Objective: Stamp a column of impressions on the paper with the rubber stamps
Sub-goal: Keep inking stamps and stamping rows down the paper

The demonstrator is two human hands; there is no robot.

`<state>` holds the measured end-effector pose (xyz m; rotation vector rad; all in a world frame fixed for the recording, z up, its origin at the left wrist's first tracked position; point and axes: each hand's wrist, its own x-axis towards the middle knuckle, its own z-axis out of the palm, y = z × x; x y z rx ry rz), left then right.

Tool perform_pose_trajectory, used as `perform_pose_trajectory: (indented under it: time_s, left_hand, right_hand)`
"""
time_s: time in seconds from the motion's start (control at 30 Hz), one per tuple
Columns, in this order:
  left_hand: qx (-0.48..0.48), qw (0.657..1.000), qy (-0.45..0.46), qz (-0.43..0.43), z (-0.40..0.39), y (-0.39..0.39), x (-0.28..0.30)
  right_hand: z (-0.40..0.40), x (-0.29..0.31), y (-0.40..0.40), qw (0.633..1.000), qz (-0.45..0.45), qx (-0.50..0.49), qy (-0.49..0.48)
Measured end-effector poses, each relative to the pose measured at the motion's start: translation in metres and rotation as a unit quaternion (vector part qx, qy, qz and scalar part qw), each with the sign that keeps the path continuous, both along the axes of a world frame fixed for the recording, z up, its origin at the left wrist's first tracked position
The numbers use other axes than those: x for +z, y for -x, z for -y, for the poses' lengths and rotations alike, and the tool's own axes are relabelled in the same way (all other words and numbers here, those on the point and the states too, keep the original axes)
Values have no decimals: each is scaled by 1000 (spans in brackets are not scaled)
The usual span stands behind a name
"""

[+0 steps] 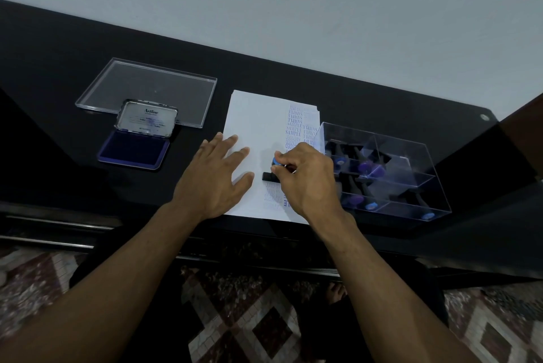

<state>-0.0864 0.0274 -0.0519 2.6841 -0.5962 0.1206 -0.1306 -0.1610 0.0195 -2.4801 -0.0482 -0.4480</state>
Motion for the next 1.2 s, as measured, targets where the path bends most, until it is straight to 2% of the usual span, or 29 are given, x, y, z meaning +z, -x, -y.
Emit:
perform_pose_trajectory:
  time_s: [1.2]
  left_hand:
    - [0, 1000, 6, 3, 0, 0, -1]
  right_hand:
    - [-1, -7, 2, 999, 24, 14, 44]
